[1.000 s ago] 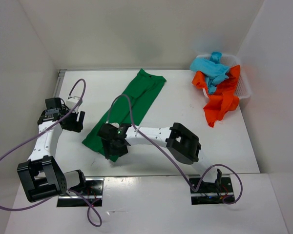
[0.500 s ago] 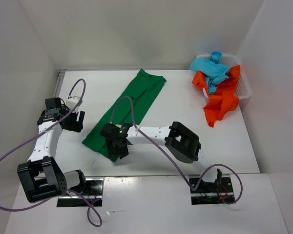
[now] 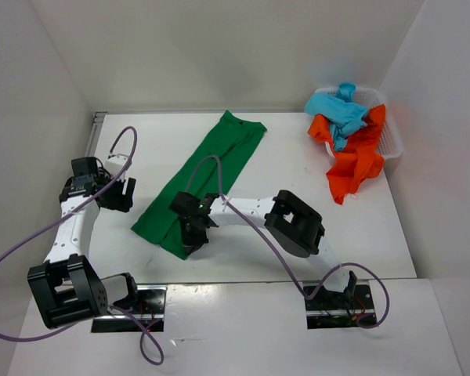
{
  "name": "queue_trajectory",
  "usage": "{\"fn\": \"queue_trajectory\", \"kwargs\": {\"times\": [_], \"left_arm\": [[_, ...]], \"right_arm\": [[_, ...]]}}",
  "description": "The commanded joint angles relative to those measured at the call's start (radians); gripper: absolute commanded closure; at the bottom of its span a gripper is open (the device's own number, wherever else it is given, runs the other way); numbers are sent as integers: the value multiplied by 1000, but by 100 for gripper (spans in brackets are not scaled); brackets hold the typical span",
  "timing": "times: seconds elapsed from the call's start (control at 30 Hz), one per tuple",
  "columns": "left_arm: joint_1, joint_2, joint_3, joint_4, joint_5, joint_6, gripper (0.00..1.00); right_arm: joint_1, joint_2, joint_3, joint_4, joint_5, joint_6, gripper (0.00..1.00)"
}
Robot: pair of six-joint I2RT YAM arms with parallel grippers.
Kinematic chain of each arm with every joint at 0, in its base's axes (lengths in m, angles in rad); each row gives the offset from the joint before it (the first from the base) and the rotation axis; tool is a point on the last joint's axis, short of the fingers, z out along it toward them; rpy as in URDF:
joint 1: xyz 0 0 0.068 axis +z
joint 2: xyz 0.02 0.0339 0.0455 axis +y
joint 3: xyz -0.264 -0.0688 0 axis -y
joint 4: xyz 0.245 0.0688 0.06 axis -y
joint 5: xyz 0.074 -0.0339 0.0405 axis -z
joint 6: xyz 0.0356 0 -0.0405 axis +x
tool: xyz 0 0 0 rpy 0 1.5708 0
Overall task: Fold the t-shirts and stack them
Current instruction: Rotate the tshirt 90 degrees, then grab the bottom of the folded rectangular tshirt with both arms
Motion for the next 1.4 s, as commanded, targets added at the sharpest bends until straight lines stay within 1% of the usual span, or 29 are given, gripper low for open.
{"fn": "queue_trajectory", "kwargs": {"times": [0.0, 0.07, 0.1, 0.2, 0.23, 0.3, 0.33, 0.43, 0.47, 0.53, 0.57, 0.63, 0.67, 0.7, 0.73, 0.77, 0.8, 0.83, 0.87, 0.9, 0.93, 0.97, 1.0, 1.03, 1.1, 1.2, 1.27, 1.3, 1.37], "left_arm": [[-1, -28, -4, 3, 45, -5, 21], [-12, -28, -4, -10, 91, 30, 21], [-28, -28, -4, -24, 108, 44, 21], [-107, -28, -4, -49, 180, 127, 21], [-131, -28, -4, -58, 190, 141, 21], [-206, -13, 31, -58, 190, 180, 21], [-270, -1, 64, -67, 177, 202, 19], [-379, 61, 124, -113, 125, 248, 19], [-457, 72, 138, -113, 90, 283, 19], [-540, 84, 149, -141, 61, 341, 19], [-624, 75, 149, -154, 46, 413, 19], [-709, 37, 128, -165, -14, 496, 19], [-796, 26, 115, -174, -46, 574, 19], [-838, 17, 103, -175, -113, 605, 19], [-873, -17, 66, -175, -137, 637, 19], [-936, -48, 39, -175, -149, 729, 19], [-970, -86, 7, -175, -149, 787, 19], [-1005, -167, -27, -175, -177, 844, 19], [-1039, -204, -55, -146, -177, 884, 19], [-1093, -235, -95, -135, -177, 941, 19], [-1117, -285, -104, -135, -157, 979, 19], [-1136, -304, -104, -144, -137, 1021, 19], [-1165, -318, -118, -154, -116, 1102, 19], [-1174, -327, -127, -180, -63, 1142, 19], [-1174, -356, -147, -202, -5, 1254, 19], [-1184, -393, -222, -202, 87, 1367, 28], [-1193, -411, -280, -202, 137, 1403, 32], [-1193, -421, -302, -202, 137, 1417, 37], [-1220, -438, -346, -187, 148, 1428, 41]], "right_arm": [[-28, 19, -117, 87, 40, 11, 100], [-56, -36, -171, 109, 19, 21, 100], [-56, -90, -236, 121, 19, 22, 100], [-78, -188, -386, 121, 42, 22, 100], [-87, -255, -422, 106, 42, 22, 100], [-99, -321, -527, 72, 54, 31, 100], [-111, -386, -583, 58, 68, 31, 100], [-134, -481, -659, 4, 79, 40, 100], [-146, -500, -674, -17, 79, 51, 100], [-157, -533, -722, -37, 92, 61, 100], [-157, -571, -742, -48, 92, 61, 100], [-168, -619, -807, -48, 76, 86, 100], [-168, -668, -827, -48, 65, 86, 100], [-168, -691, -843, -48, 56, 95, 96], [-168, -713, -869, -57, 56, 95, 91], [-168, -756, -880, -57, 45, 86, 88], [-168, -776, -889, -66, 45, 86, 86], [-168, -794, -900, -66, 45, 75, 78], [-168, -813, -900, -66, 34, 66, 67], [-168, -846, -909, -40, 22, 66, 53], [-168, -860, -909, -40, 1, 57, 34], [-168, -874, -909, -25, -10, 57, 29], [-177, -898, -909, -25, -10, 48, 27], [-177, -909, -909, -25, -10, 48, 25], [-177, -931, -909, -16, -10, 48, 25], [-202, -931, -909, -16, -10, 48, 25], [-202, -931, -909, -5, 0, 48, 25], [-202, -931, -909, -5, 0, 48, 25], [-214, -909, -909, 15, -9, 48, 25]]}}
